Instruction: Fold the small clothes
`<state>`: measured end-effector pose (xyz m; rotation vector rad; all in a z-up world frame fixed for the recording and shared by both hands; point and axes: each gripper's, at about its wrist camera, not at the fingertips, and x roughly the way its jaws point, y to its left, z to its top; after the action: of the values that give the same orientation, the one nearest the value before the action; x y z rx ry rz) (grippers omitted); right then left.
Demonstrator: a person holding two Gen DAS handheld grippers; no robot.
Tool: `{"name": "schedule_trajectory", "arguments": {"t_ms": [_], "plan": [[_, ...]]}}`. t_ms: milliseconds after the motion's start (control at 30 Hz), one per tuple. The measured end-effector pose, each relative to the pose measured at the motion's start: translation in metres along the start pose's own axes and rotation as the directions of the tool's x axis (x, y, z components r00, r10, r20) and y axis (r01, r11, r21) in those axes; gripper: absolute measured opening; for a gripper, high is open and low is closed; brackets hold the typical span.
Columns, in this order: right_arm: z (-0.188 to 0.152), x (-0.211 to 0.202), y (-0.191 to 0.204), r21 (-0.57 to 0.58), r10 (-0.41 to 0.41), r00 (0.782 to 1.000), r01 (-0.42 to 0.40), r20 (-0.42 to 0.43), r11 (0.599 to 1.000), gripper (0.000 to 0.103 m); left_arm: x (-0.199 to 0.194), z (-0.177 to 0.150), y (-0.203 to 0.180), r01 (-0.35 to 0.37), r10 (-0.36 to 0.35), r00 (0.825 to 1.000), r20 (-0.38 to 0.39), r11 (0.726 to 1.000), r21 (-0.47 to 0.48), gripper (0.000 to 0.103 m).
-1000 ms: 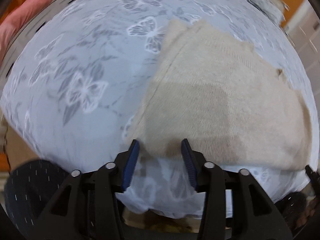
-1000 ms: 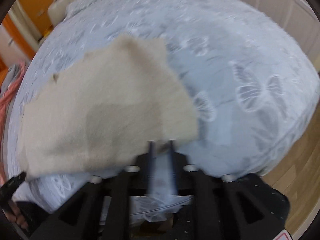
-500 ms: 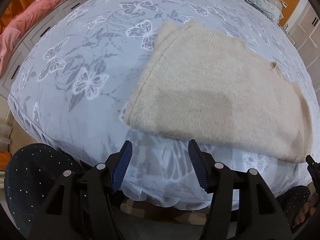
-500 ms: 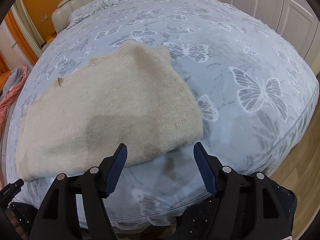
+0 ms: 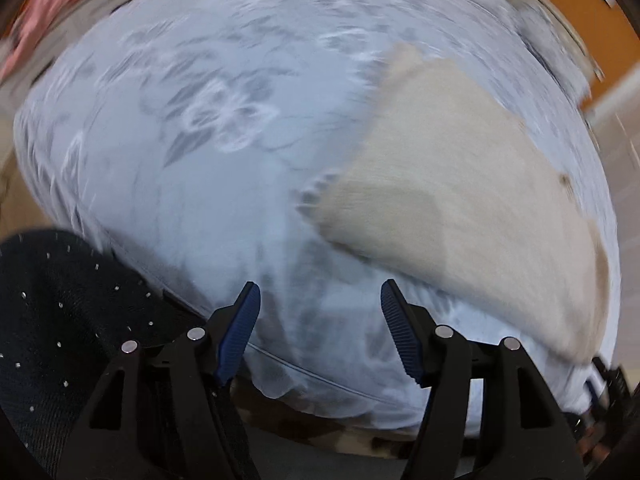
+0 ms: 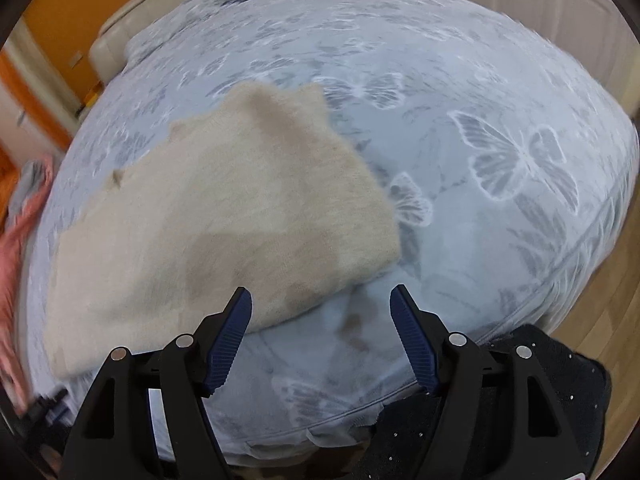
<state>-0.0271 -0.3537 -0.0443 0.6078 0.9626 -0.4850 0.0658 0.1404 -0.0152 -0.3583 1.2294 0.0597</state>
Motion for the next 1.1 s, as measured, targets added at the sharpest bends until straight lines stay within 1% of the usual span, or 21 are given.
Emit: {"name": "schedule_trajectory", "arguments": {"t_ms": [67, 133, 200, 267, 300, 367, 400, 433, 500, 567, 667, 733, 767, 833, 867, 900, 933, 967, 1000, 1033, 1100], "plan": [[0.005, 0.006, -0.017, 0.099, 0.028, 0.999, -0.026, -0.015, 0.995, 0.070, 0.002, 0.002, 0.003, 0.017, -0.017, 1.000, -0.004, 1.000, -0.021, 0.061], [0.011, 0.010, -0.028, 0.156, 0.062, 0.998, -0.059, -0.015, 0.986, 0.070, 0.002, 0.005, -0.002, 0.023, -0.023, 1.000, -0.001, 1.000, -0.009, 0.061], [0.016, 0.014, -0.031, 0.187, 0.054, 0.998, -0.049, -0.021, 0.981, 0.070, -0.001, 0.007, -0.008, 0.020, -0.020, 1.000, 0.004, 1.000, 0.002, 0.061], [0.020, 0.015, -0.027, 0.187, 0.028, 1.000, -0.025, -0.015, 0.982, 0.070, -0.012, 0.013, -0.015, 0.044, -0.044, 0.999, 0.026, 0.999, -0.001, 0.061], [0.024, 0.011, -0.019, 0.151, -0.004, 1.000, 0.002, 0.009, 0.989, 0.070, -0.017, 0.019, -0.019, 0.054, -0.054, 0.998, 0.039, 0.999, 0.004, 0.061], [0.033, 0.005, 0.001, 0.044, -0.020, 0.998, 0.017, 0.057, 0.999, 0.071, -0.031, 0.037, -0.033, 0.085, -0.087, 0.994, 0.073, 0.996, 0.027, 0.069], [0.044, 0.005, 0.019, -0.042, -0.023, 0.997, 0.026, 0.078, 0.999, 0.071, -0.035, 0.049, -0.040, 0.098, -0.101, 0.991, 0.088, 0.994, 0.040, 0.075], [0.051, 0.006, 0.031, -0.089, -0.020, 0.996, 0.027, 0.086, 0.996, 0.071, -0.037, 0.060, -0.048, 0.105, -0.110, 0.989, 0.100, 0.993, 0.056, 0.081], [0.074, 0.015, 0.057, -0.177, 0.004, 0.997, 0.010, 0.080, 0.984, 0.071, -0.034, 0.090, -0.070, 0.099, -0.110, 0.988, 0.113, 0.990, 0.100, 0.083], [0.094, 0.027, 0.071, -0.203, 0.022, 0.997, -0.007, 0.070, 0.979, 0.071, -0.019, 0.120, -0.093, 0.076, -0.095, 0.989, 0.116, 0.984, 0.161, 0.083], [0.124, 0.052, 0.084, -0.196, -0.007, 0.998, 0.017, 0.055, 0.980, 0.071, 0.015, 0.148, -0.119, 0.038, -0.059, 0.995, 0.084, 0.971, 0.238, 0.083], [0.136, 0.067, 0.089, -0.201, -0.028, 0.999, 0.036, 0.042, 0.979, 0.071, 0.041, 0.162, -0.128, 0.016, -0.024, 0.999, 0.029, 0.966, 0.257, 0.072], [0.140, 0.075, 0.092, -0.210, -0.045, 0.998, 0.051, 0.031, 0.976, 0.071, 0.054, 0.168, -0.133, 0.020, -0.019, 1.000, -0.007, 0.964, 0.265, 0.069], [0.147, 0.092, 0.096, -0.237, -0.064, 0.998, 0.063, 0.004, 0.969, 0.071, 0.070, 0.171, -0.142, -0.012, 0.023, 0.999, -0.036, 0.958, 0.286, 0.054], [0.148, 0.099, 0.098, -0.259, -0.060, 0.998, 0.053, -0.018, 0.964, 0.069, 0.073, 0.171, -0.146, -0.036, 0.046, 0.999, -0.027, 0.954, 0.298, 0.044], [0.147, 0.102, 0.101, -0.283, -0.024, 0.999, 0.010, -0.046, 0.959, 0.037, 0.072, 0.173, -0.149, -0.044, 0.050, 0.999, -0.012, 0.951, 0.308, 0.012], [0.149, 0.101, 0.103, -0.294, 0.023, 0.997, -0.043, -0.072, 0.955, 0.008, 0.068, 0.174, -0.152, -0.038, 0.040, 0.999, -0.003, 0.950, 0.309, 0.008], [0.153, 0.087, 0.105, -0.280, 0.108, 0.993, -0.117, -0.046, 0.953, 0.006, 0.058, 0.177, -0.154, -0.013, 0.008, 1.000, 0.019, 0.954, 0.301, 0.007], [0.157, 0.069, 0.103, -0.265, 0.175, 0.985, -0.168, 0.002, 0.949, 0.006, 0.042, 0.182, -0.154, 0.030, -0.048, 0.997, 0.056, 0.956, 0.292, 0.007], [0.164, 0.042, 0.101, -0.253, 0.235, 0.969, -0.210, 0.075, 0.944, 0.006, 0.026, 0.188, -0.155, 0.057, -0.087, 0.992, 0.090, 0.955, 0.290, 0.007], [0.178, 0.011, 0.089, -0.221, 0.282, 0.941, -0.239, 0.188, 0.945, 0.006, 0.012, 0.198, -0.157, 0.070, -0.110, 0.985, 0.130, 0.957, 0.283, 0.007]]}}
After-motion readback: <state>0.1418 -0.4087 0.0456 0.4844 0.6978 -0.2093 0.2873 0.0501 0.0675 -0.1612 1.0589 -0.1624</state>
